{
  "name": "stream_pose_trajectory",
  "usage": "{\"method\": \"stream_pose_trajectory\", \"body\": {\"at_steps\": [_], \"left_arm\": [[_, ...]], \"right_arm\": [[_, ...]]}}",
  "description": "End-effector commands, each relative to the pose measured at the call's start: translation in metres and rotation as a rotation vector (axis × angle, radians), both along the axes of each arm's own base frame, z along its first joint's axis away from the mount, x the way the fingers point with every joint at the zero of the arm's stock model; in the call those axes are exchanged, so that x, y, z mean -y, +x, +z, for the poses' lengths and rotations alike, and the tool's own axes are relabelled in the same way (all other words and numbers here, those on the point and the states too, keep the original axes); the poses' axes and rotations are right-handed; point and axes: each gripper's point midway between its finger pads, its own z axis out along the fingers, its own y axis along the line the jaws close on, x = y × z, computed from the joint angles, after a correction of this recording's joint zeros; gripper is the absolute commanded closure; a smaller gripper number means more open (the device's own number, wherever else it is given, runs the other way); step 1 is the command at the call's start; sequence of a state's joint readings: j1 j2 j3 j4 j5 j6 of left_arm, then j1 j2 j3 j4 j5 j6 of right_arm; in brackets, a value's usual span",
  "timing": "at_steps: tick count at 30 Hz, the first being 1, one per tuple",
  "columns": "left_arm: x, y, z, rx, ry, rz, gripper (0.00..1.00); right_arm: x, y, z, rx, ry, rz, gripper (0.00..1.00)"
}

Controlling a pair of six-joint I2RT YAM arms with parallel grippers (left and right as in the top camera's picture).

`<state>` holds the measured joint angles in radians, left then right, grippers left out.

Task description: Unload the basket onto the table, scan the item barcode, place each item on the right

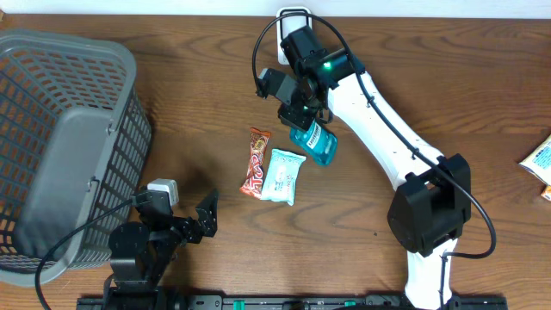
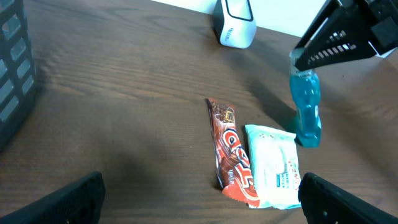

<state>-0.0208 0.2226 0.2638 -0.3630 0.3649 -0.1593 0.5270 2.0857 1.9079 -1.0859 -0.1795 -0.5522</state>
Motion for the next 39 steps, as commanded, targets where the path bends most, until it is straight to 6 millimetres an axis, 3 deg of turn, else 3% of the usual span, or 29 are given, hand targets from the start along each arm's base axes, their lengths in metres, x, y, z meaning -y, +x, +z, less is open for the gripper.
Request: {"method": "stream_pose_trajectory", "body": {"at_steps": [1, 6, 14, 30, 34, 39], "left_arm": [[0.002, -0.001, 0.002, 0.009, 0.004, -0.014, 0.01], [0.002, -0.001, 0.002, 0.009, 0.004, -0.014, 0.01], [0.002, -0.001, 0.002, 0.009, 0.004, -0.014, 0.01], [0.002, -0.001, 0.002, 0.009, 0.004, -0.014, 0.01], [0.002, -0.001, 0.002, 0.009, 0.004, -0.014, 0.01], [0.002, -0.001, 0.002, 0.009, 0.004, -0.014, 0.01]], "right_arm": [[0.0, -0.006, 0.02, 0.006, 0.027, -0.029, 0.84], [0.004, -0.012, 0.03, -0.005, 0.035, -0.061, 0.87], [0.007, -0.018, 0.077, 0.081, 0.096, -0.074, 0.79], [0.007, -0.018, 0.075, 0.073, 0.094, -0.074, 0.77], [0.007, -0.018, 0.075, 0.073, 0.094, -0.075, 0.67], [0.007, -0.023, 0.072, 0.049, 0.091, -0.073, 0.48]]}}
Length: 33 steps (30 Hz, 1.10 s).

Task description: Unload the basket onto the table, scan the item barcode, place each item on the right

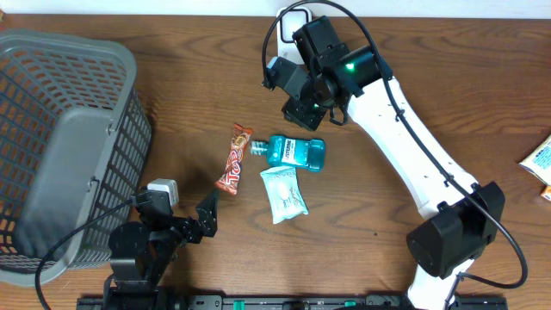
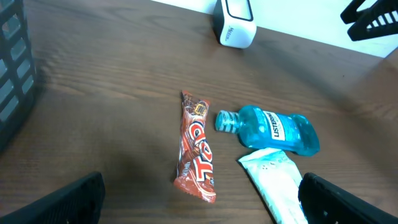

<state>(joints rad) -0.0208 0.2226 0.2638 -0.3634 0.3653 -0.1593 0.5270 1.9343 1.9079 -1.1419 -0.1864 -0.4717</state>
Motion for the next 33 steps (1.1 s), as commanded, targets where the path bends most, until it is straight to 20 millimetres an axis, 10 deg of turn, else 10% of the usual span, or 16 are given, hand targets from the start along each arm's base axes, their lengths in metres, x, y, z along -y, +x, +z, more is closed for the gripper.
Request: {"method": "stream_pose_trajectory", "body": {"at_steps": [1, 6, 22, 33], "left_arm": [[0.002, -0.001, 0.002, 0.009, 0.004, -0.014, 0.0], [0.002, -0.001, 0.002, 0.009, 0.004, -0.014, 0.01], [0.002, -0.001, 0.002, 0.009, 0.004, -0.014, 0.01], [0.002, -0.001, 0.002, 0.009, 0.004, -0.014, 0.01]], "right_arm": [[-0.004, -0.01, 0.007, -0.023, 0.03, 0.009, 0.44], [-0.018, -0.031, -0.05, -0.058, -0.011, 0.129, 0.01], [-0.028, -0.025, -0.169, 0.346, -0.449, 0.062, 0.01], [-0.011, -0.072, -0.241, 0.009, -0.452, 0.095, 0.27]]}}
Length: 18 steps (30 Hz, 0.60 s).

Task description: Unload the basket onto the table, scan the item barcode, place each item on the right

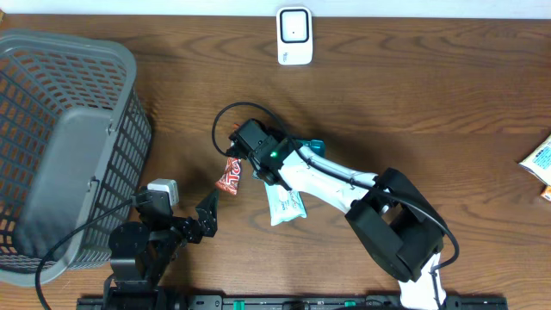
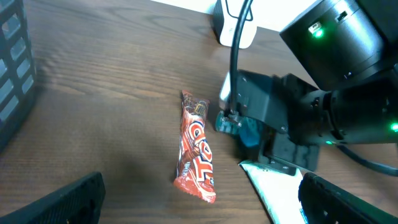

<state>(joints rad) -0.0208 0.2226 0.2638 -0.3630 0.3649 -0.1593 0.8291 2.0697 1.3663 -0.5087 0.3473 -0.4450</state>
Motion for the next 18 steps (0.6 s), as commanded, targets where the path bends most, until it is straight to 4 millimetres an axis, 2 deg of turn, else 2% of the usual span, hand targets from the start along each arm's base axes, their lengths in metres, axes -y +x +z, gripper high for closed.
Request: {"method": "stream_pose_trajectory", "body": {"at_steps": [1, 4, 10, 12, 18], "left_arm": [[0.002, -0.001, 0.002, 0.009, 0.004, -0.014, 0.01], [0.002, -0.001, 0.002, 0.009, 0.004, -0.014, 0.01], [0.002, -0.001, 0.002, 0.009, 0.004, -0.014, 0.01], [0.002, -0.001, 0.002, 0.009, 0.004, -0.014, 0.01], [0.002, -0.001, 0.002, 0.009, 0.004, -0.014, 0.01]], "right_arm": [[0.031, -0.054, -0.064, -0.308, -0.056, -0.042, 0.32], [0.034, -0.055, -0.065, -0.331, -0.034, -0.088, 0.52], [0.027, -0.058, -0.063, -0.385, 0.019, -0.09, 0.59], [0.022, -0.06, -0.053, -0.423, 0.032, -0.089, 0.65], [0.011, -0.054, -0.024, -0.535, 0.13, -0.09, 0.7]]}}
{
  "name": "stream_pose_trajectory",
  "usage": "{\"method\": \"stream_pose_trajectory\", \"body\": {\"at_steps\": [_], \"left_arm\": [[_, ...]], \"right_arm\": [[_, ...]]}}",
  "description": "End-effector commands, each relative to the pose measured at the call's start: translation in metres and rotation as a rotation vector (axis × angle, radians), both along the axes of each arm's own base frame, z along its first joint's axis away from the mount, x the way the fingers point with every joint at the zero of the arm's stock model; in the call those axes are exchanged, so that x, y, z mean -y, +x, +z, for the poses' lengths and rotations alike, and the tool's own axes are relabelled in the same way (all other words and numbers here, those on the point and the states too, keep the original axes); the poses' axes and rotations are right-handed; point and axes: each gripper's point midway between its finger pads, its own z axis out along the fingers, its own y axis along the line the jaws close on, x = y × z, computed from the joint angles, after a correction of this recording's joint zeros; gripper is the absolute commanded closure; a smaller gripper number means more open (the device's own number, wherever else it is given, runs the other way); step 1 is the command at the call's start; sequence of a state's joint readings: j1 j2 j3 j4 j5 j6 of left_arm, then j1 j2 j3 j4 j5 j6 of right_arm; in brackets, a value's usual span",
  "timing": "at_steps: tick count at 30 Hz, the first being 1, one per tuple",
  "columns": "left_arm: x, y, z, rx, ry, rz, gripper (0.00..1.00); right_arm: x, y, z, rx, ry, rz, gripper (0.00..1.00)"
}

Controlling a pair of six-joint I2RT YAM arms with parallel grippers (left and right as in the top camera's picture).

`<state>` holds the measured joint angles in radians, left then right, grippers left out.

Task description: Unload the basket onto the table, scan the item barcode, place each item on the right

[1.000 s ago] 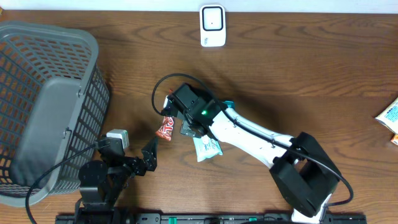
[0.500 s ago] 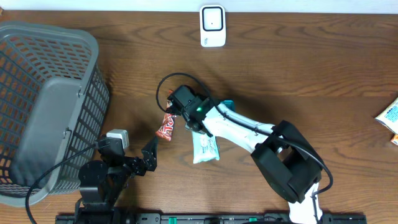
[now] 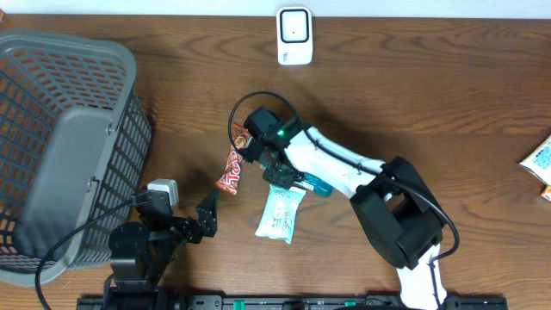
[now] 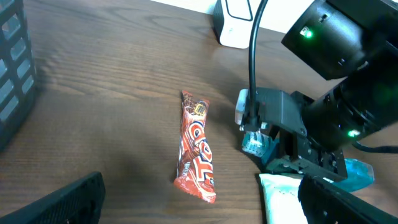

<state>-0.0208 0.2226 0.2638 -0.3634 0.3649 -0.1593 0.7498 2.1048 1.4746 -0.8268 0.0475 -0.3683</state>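
A blue mouthwash bottle lies on the wooden table, its cap pointing left. My right gripper is down over its neck, with the jaws closed against both sides; in the overhead view only the bottle's base shows past the arm. The white scanner stands at the table's far edge. My left gripper rests open at the near left edge, holding nothing; its fingers frame the left wrist view.
A red candy bar lies just left of the right gripper. A white wipes pack lies in front of the bottle. A grey basket fills the left side. Another packet sits at the right edge.
The right gripper has shifted slightly right along the bottle. The bottle now lies lower and farther right, and the wipes pack has slid toward the front. The candy bar stayed put.
First my right gripper held the blue bottle upright near the scanner. Then the bottle lay on its side between the candy bar and wipes, with the gripper up by the scanner. Later the arm was down over the bottle's neck, and now it grips it there.
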Motion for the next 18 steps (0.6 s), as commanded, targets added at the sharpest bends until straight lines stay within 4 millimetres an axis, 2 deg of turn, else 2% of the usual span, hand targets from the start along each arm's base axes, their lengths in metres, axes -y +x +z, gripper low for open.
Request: {"method": "stream_pose_trajectory", "body": {"at_steps": [1, 2, 7, 8, 9, 10, 12, 18], "left_arm": [[0.002, -0.001, 0.002, 0.009, 0.004, -0.014, 0.01], [0.002, -0.001, 0.002, 0.009, 0.004, -0.014, 0.01], [0.002, -0.001, 0.002, 0.009, 0.004, -0.014, 0.01], [0.002, -0.001, 0.002, 0.009, 0.004, -0.014, 0.01], [0.002, -0.001, 0.002, 0.009, 0.004, -0.014, 0.01], [0.002, -0.001, 0.002, 0.009, 0.004, -0.014, 0.01], [0.002, -0.001, 0.002, 0.009, 0.004, -0.014, 0.01], [0.002, -0.001, 0.002, 0.009, 0.004, -0.014, 0.01]], "right_arm": [[-0.005, -0.008, -0.008, -0.157, 0.084, -0.033, 0.73], [-0.004, -0.006, -0.004, -0.161, 0.09, -0.041, 0.76], [-0.002, 0.013, 0.016, -0.167, 0.138, -0.085, 0.77], [-0.003, 0.017, 0.019, -0.163, 0.15, -0.091, 0.75], [-0.003, 0.023, 0.024, -0.151, 0.164, -0.104, 0.65], [-0.004, 0.028, 0.026, -0.141, 0.171, -0.107, 0.61], [-0.002, 0.037, 0.031, -0.12, 0.185, -0.119, 0.45], [0.007, 0.044, 0.029, -0.079, 0.138, -0.128, 0.36]]}}
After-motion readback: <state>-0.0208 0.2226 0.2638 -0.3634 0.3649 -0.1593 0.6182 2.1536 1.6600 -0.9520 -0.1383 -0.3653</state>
